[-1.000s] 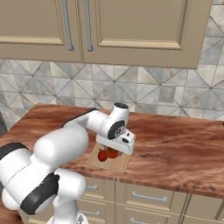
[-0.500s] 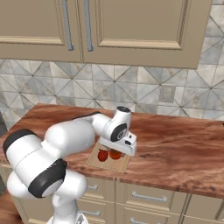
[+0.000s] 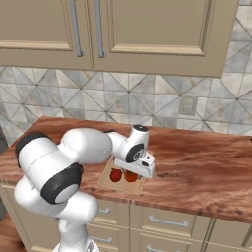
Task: Place the avocado, onion, tomato, and bell pepper on the cutting board.
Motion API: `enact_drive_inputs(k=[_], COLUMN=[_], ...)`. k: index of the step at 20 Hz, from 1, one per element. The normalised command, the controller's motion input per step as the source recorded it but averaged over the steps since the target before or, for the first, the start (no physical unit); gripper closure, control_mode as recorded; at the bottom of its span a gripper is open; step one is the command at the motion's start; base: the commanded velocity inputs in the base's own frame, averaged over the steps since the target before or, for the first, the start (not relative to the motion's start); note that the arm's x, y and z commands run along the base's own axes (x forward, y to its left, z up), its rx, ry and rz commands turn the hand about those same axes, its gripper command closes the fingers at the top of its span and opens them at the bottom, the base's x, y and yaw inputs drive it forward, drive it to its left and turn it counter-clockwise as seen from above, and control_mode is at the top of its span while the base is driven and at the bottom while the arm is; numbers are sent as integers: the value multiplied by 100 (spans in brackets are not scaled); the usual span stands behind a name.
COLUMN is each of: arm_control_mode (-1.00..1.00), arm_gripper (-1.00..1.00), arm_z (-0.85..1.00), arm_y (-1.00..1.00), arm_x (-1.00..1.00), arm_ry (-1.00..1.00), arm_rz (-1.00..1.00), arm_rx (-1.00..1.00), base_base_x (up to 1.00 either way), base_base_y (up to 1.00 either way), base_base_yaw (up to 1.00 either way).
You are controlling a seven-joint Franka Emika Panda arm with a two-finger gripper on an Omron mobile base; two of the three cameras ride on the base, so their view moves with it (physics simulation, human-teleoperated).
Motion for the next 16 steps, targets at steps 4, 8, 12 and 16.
enact_drive_inputs(k=[4,8,12,16], arm_control_mode=[-100,-100,-100,-100], arm_gripper=[-100,-100,-100,-100], arm_z=[-31,-9,0,0], arm_y=[0,0,0,0], arm_x=[2,0,0,0], arm_ry=[0,-1,-4,-4], arm_rz=[0,0,0,0], arm_rx=[0,0,0,0], base_base_x=[0,0,0,0], base_base_y=[0,0,0,0], base_base_yaw=[0,0,0,0])
